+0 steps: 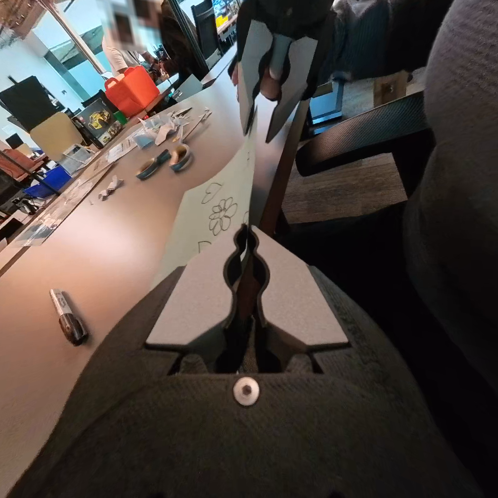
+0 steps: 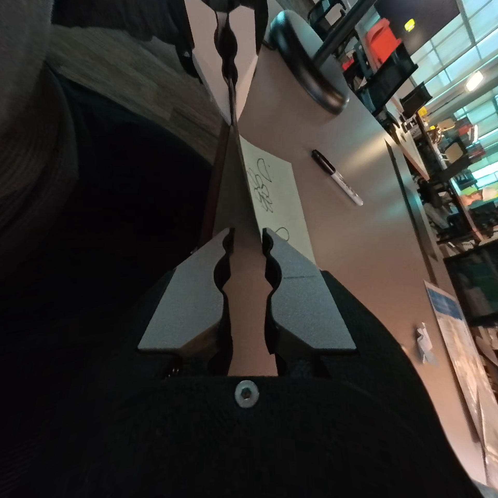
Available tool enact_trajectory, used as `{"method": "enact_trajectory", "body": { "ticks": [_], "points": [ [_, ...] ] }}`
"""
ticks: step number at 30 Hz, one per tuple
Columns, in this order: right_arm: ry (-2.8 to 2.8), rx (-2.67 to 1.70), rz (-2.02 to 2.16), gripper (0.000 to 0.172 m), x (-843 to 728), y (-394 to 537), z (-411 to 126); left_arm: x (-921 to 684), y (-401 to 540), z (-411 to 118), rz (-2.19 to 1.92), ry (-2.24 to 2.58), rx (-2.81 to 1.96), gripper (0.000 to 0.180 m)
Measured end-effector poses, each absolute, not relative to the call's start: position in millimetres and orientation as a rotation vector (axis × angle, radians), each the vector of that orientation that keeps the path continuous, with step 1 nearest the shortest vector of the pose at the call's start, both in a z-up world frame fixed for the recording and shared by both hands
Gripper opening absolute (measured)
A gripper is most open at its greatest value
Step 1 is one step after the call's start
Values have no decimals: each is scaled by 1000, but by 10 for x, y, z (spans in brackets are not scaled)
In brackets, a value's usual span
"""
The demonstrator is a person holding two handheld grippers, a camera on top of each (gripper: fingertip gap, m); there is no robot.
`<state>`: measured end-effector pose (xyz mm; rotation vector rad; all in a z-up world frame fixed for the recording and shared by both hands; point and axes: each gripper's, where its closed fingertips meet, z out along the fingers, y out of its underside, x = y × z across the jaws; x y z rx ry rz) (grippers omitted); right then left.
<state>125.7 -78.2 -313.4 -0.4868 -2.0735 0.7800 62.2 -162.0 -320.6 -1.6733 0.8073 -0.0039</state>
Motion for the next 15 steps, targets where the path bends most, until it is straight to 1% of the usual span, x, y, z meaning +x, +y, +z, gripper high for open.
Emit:
{"method": "enact_trajectory", "body": {
  "ticks": [1,2,7,8,10,13,15],
  "points": [
    [-2087,-481,766,11,1260,-780,-3158,628,-1616,-3214,-6,810,-1674,0],
    [-2091,-472,757,0,1258,-780,-3170,627,-1611,-3224,-8,811,-1678,0],
    [-2156,-528,750,0,1232,-765,-3282,562,-1578,-3309,-13,762,-1743,1],
    [-2164,-534,737,0,1223,-749,-3301,527,-1554,-3295,32,744,-1738,19],
    [-2175,-546,734,0,1216,-729,-3321,523,-1549,-3290,103,779,-1727,26],
    [-2174,-548,744,0,1217,-709,-3318,565,-1535,-3252,125,811,-1711,24],
    [-2173,-544,745,0,1220,-694,-3320,539,-1512,-3279,147,833,-1737,16]
  ]
}}
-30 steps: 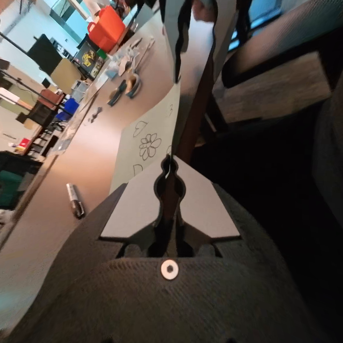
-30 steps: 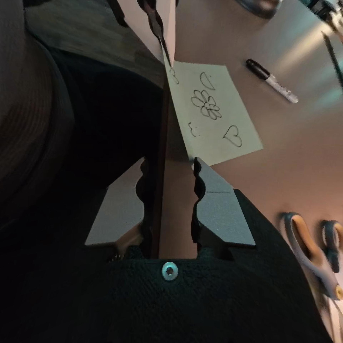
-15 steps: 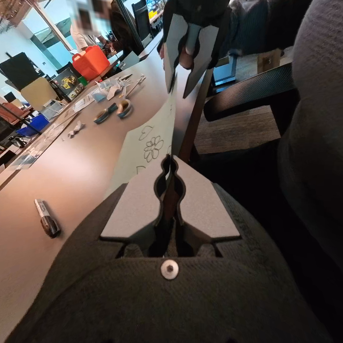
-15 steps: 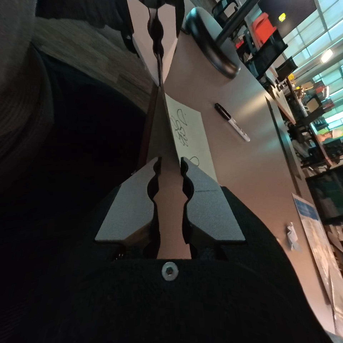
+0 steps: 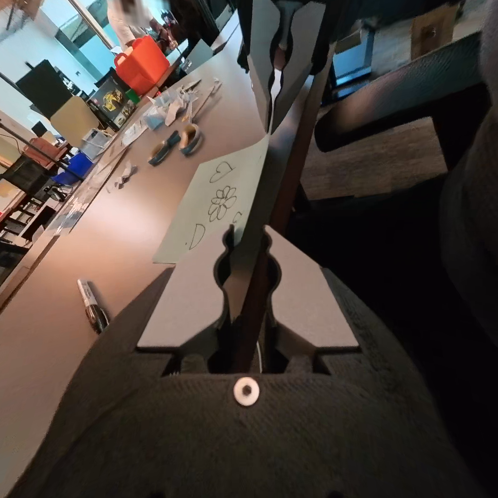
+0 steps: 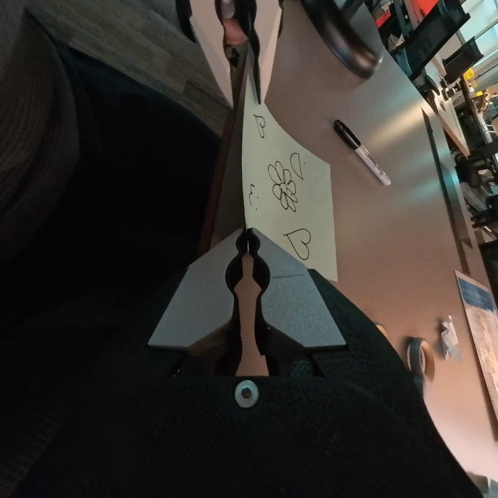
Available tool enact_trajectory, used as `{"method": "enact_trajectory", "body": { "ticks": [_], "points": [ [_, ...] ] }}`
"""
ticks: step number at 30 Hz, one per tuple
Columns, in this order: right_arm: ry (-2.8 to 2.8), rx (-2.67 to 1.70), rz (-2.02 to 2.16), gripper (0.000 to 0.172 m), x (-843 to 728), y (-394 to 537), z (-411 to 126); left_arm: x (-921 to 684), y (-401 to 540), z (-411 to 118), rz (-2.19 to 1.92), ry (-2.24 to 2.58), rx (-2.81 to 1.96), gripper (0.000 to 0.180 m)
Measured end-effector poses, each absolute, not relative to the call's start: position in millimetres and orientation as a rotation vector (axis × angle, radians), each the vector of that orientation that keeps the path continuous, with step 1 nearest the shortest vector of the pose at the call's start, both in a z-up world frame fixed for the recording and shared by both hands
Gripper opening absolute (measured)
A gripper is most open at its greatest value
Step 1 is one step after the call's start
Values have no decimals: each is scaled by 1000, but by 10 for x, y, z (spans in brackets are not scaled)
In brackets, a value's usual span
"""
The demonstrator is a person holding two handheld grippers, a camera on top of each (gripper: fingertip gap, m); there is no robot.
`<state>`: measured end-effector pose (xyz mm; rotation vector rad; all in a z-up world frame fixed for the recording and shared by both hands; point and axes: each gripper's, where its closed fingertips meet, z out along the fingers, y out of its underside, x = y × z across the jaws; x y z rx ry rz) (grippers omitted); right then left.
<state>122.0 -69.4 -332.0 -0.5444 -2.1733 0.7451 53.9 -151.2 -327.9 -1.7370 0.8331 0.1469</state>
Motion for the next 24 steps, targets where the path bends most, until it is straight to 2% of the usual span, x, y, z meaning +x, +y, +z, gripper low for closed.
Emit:
{"method": "enact_trajectory", "body": {
  "ticks": [1,2,8,17,24],
  "points": [
    [-2174,-546,745,0,1223,-683,-3325,526,-1500,-3288,154,843,-1748,4],
    [-2173,-550,743,0,1225,-670,-3332,527,-1492,-3287,146,852,-1754,0],
    [-2208,-687,831,0,1245,-641,-3390,489,-1429,-3377,-17,800,-1951,0],
    [-2250,-1434,1249,0,1199,-505,-3447,462,-1341,-3445,-682,507,-2341,0],
    [-2131,-1863,1492,0,1143,-417,-3426,352,-1185,-3441,-1123,124,-2415,0]
  ]
}}
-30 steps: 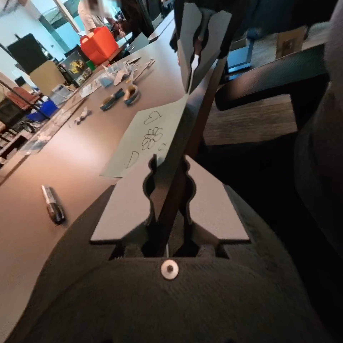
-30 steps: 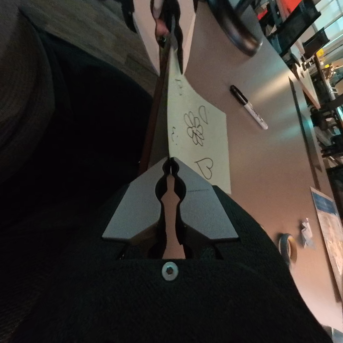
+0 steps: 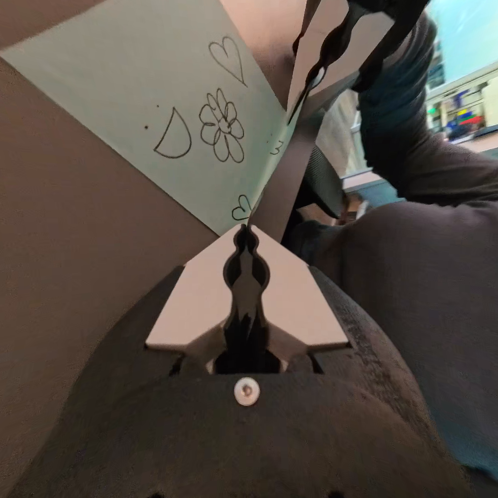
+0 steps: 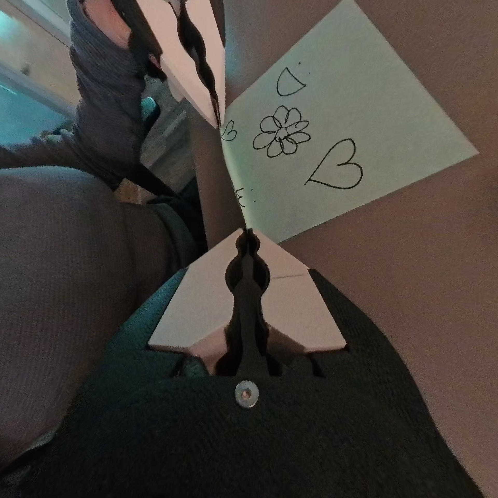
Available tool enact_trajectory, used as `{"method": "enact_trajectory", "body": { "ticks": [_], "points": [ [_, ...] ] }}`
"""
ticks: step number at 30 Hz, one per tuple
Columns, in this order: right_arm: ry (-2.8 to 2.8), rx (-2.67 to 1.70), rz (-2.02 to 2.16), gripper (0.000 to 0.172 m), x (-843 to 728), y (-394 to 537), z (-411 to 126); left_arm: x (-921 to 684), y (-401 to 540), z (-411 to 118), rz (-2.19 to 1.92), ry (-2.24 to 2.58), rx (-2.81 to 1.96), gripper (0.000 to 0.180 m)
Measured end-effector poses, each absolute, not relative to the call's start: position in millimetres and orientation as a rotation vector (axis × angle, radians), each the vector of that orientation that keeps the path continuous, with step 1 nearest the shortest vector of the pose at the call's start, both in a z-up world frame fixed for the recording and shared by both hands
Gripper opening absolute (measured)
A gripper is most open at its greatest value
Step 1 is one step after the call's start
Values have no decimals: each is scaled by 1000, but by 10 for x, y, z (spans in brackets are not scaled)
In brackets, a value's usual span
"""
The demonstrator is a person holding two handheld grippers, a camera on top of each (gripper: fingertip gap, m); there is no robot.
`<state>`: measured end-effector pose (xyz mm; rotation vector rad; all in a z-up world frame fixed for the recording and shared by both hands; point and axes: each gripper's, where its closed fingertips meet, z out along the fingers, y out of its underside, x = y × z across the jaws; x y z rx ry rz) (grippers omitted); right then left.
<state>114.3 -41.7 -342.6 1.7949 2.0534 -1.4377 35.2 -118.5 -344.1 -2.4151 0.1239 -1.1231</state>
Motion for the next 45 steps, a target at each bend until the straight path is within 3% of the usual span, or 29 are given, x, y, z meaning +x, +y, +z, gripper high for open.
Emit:
{"method": "enact_trajectory", "body": {
  "ticks": [8,14,20,26,28,38,45],
  "points": [
    [2255,1752,-1404,2,1150,-352,-3427,372,-1167,-3439,-1276,83,-2500,0],
    [2678,1605,-1395,29,1163,-353,-3341,430,-1129,-3454,-1230,112,-2581,0],
    [3192,1359,-1200,25,1128,-327,-3247,465,-1094,-3475,-1238,128,-2588,0],
    [3337,1146,-1096,18,1123,-427,-3195,473,-1058,-3483,-1201,147,-2612,0],
    [3338,1147,-1047,0,1109,-420,-3228,478,-1055,-3494,-1198,155,-2613,0],
    [2729,1506,-1137,0,1077,-307,-3364,514,-1049,-3498,-1246,171,-2526,0],
    [2432,1503,-1141,0,1049,-294,-3346,465,-1036,-3465,-1201,175,-2474,0]
  ]
}}
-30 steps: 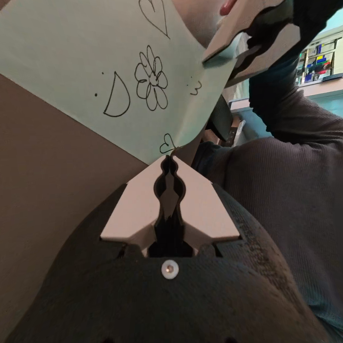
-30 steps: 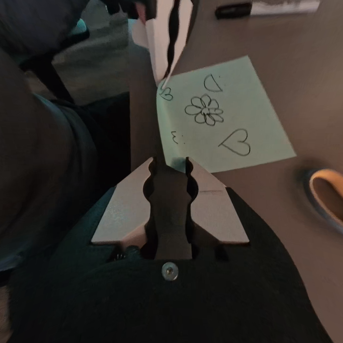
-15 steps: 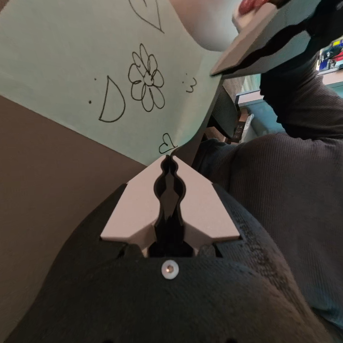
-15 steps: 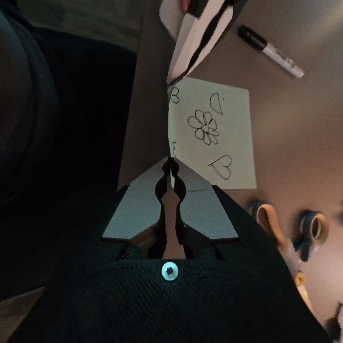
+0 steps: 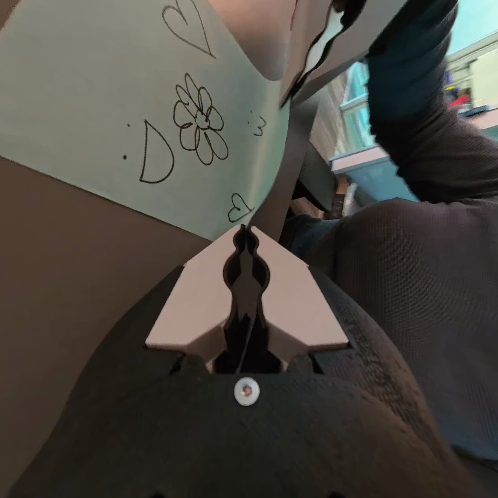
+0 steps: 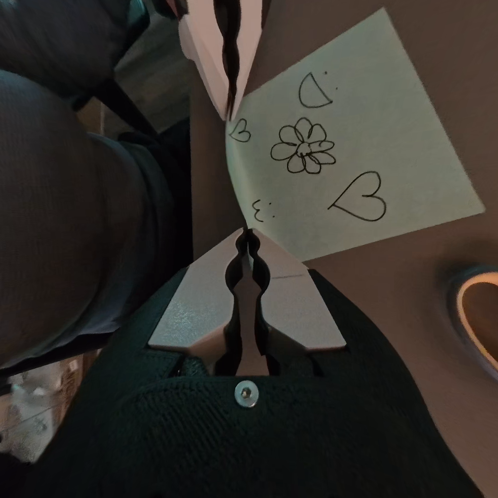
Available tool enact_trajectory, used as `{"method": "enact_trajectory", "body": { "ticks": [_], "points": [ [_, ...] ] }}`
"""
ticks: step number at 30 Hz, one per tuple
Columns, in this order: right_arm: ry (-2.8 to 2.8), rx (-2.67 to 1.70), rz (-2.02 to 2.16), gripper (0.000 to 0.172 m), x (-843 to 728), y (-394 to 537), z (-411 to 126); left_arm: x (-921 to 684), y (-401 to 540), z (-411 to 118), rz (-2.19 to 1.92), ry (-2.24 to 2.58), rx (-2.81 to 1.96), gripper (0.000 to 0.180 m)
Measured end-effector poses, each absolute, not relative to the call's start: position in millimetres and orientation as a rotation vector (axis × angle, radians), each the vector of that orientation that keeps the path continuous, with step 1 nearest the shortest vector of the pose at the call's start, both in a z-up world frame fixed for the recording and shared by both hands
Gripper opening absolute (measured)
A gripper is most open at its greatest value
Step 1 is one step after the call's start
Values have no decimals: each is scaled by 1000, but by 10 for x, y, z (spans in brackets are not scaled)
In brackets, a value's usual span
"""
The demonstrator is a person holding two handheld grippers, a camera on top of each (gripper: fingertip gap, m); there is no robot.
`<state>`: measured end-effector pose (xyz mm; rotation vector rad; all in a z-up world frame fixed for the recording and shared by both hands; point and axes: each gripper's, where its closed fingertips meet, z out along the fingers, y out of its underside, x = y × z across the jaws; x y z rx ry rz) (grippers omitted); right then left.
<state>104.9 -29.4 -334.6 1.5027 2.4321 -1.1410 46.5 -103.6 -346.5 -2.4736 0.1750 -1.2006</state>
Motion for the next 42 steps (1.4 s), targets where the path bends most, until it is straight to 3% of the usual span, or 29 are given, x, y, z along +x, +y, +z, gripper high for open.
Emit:
{"method": "enact_trajectory", "body": {
  "ticks": [4,7,9,13,19,21,22,29,42],
  "points": [
    [2425,1501,-1044,0,1041,-281,-3442,457,-1078,-3321,-1130,235,-2415,30],
    [2400,1517,-1056,0,1011,-285,-3425,435,-1014,-3174,-831,430,-2309,50],
    [2381,1525,-1080,0,990,-289,-3390,556,-920,-3045,-619,603,-2193,53],
    [2381,1512,-1085,0,999,-298,-3361,650,-853,-3177,-250,910,-2203,41],
    [2369,1451,-1107,0,1064,-355,-3333,638,-811,-3401,-266,1015,-2332,30],
    [2349,1425,-1132,0,1097,-383,-3311,617,-830,-3456,-292,1050,-2367,17],
    [2338,1416,-1141,0,1115,-391,-3302,639,-856,-3481,-341,1074,-2381,1],
    [2212,1398,-1200,0,1178,-437,-3272,834,-1036,-3344,-1015,958,-2474,0],
    [2206,1478,-1187,0,849,-228,-3338,662,-933,-3440,-1465,633,-2438,0]
  ]
}}
